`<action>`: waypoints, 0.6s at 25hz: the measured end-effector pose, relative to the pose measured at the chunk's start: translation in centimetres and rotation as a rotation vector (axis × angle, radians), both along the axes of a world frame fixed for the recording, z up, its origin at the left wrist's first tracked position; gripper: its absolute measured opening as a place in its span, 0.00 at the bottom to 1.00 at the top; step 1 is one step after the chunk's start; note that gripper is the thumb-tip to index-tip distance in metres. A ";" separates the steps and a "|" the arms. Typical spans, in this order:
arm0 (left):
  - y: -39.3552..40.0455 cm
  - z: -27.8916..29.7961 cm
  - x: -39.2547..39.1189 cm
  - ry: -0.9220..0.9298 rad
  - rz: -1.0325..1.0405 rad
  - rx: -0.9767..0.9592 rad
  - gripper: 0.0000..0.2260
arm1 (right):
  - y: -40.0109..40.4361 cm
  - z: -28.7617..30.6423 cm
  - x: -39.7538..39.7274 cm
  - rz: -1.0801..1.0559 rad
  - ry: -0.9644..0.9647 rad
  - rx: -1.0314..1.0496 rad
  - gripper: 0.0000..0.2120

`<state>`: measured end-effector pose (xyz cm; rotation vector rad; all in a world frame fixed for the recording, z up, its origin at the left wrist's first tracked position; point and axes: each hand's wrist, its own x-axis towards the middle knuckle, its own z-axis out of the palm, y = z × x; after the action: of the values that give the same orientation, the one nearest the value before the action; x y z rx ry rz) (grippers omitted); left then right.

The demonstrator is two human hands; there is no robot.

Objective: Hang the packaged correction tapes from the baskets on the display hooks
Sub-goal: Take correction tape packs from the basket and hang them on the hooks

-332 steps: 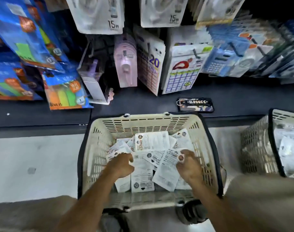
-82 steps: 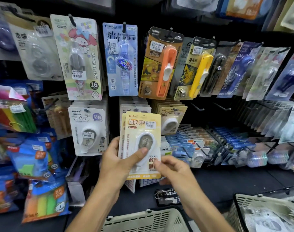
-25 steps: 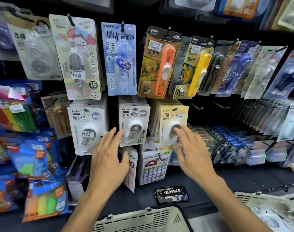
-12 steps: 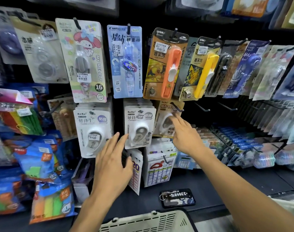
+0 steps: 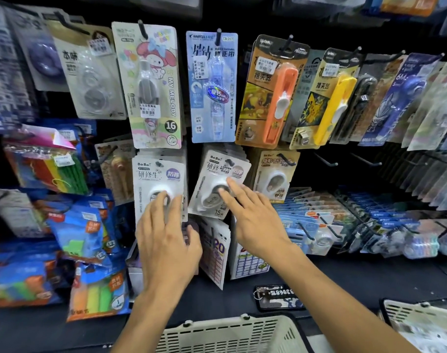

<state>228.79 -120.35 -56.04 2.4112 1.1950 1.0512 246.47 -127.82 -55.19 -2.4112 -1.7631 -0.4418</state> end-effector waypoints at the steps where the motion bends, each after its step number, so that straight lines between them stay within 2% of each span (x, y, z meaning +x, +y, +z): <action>1: 0.2 0.1 -0.2 0.039 0.007 -0.041 0.32 | -0.2 0.1 -0.1 0.000 0.022 0.002 0.37; 3: 0.8 0.4 -0.5 0.104 -0.043 -0.074 0.35 | -1.1 -0.2 -0.4 -0.011 0.064 0.052 0.37; 5: 1.3 0.5 -0.5 0.100 -0.098 -0.059 0.35 | -2.6 -1.9 -1.0 -0.011 0.121 0.222 0.32; 8: 0.8 -2.7 -1.7 0.064 -0.103 -0.092 0.31 | -6.4 -10.1 -4.2 -0.049 0.356 0.363 0.23; 10: -0.4 -7.6 -3.0 0.219 -0.157 -0.196 0.26 | -9.4 -17.5 -7.1 -0.175 0.598 0.199 0.17; 12: -2.0 -13.8 -4.8 0.466 -0.247 -0.412 0.22 | -12.1 -24.2 -10.0 -0.310 0.816 -0.118 0.13; 14: -3.7 -19.9 -7.3 0.610 -0.256 -0.702 0.19 | -13.8 -29.7 -12.6 -0.419 0.991 -0.449 0.13; 15: -4.5 -22.8 -8.4 0.644 -0.240 -0.824 0.17 | -14.4 -31.7 -13.7 -0.511 1.071 -0.561 0.17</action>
<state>220.36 -124.84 -78.88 2.1247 1.1357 -0.3089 232.77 -142.19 -86.91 -2.5441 -0.8304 1.2405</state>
